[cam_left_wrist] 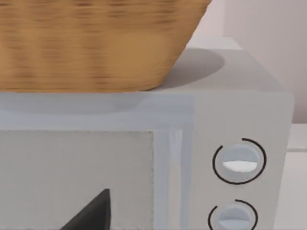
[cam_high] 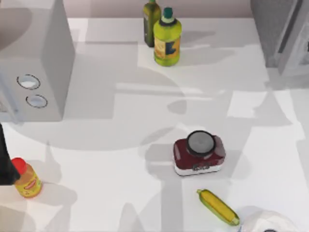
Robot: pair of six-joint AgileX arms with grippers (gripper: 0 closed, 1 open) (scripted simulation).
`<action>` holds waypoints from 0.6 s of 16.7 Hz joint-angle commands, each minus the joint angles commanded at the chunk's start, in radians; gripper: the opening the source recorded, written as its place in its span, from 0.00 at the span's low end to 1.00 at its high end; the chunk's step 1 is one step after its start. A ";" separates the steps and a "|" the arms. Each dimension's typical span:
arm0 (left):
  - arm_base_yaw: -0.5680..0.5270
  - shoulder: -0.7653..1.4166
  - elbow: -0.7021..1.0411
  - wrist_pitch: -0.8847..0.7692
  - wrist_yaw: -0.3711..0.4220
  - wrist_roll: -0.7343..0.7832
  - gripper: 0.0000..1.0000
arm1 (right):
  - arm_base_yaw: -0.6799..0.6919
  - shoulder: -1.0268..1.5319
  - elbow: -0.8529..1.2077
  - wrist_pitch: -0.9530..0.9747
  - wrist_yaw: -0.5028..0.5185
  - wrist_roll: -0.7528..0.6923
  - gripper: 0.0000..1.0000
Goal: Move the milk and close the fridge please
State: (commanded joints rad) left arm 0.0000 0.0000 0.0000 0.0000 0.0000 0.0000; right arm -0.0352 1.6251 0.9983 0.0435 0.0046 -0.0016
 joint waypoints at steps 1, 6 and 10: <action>0.000 0.000 0.000 0.000 0.000 0.000 1.00 | 0.001 0.009 0.013 0.000 -0.001 -0.001 1.00; 0.000 0.000 0.000 0.000 0.000 0.000 1.00 | -0.006 0.172 0.237 -0.030 0.010 0.002 1.00; 0.000 0.000 0.000 0.000 0.000 0.000 1.00 | -0.002 0.331 0.420 -0.079 0.009 0.003 1.00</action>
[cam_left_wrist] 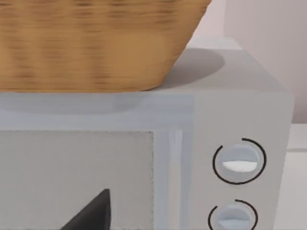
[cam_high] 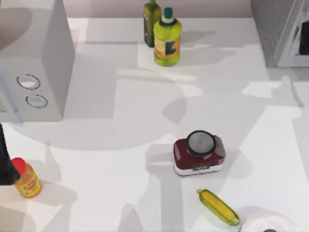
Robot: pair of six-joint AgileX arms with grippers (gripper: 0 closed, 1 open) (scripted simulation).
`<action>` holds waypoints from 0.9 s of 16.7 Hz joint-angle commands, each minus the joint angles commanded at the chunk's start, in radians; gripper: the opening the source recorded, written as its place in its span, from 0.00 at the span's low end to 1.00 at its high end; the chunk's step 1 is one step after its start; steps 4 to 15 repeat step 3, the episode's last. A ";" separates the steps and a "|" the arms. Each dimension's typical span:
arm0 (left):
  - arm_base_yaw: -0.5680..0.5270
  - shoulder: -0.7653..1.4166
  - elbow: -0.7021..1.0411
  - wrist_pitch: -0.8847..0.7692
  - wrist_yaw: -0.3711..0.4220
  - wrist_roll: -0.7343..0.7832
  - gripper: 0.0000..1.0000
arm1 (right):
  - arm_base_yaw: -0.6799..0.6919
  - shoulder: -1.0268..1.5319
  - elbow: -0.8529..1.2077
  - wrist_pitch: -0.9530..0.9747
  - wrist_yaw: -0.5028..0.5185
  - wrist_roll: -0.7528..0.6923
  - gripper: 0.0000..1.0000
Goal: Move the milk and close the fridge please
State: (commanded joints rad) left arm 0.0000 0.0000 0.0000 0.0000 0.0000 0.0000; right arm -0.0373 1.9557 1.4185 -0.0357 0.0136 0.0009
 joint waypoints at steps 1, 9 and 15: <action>0.000 0.000 0.000 0.000 0.000 0.000 1.00 | 0.002 0.019 0.020 -0.008 -0.002 0.000 1.00; 0.000 0.000 0.000 0.000 0.000 0.000 1.00 | 0.003 0.028 0.029 -0.013 -0.002 0.000 1.00; 0.000 0.000 0.000 0.000 0.000 0.000 1.00 | 0.003 0.028 0.029 -0.013 -0.002 0.000 1.00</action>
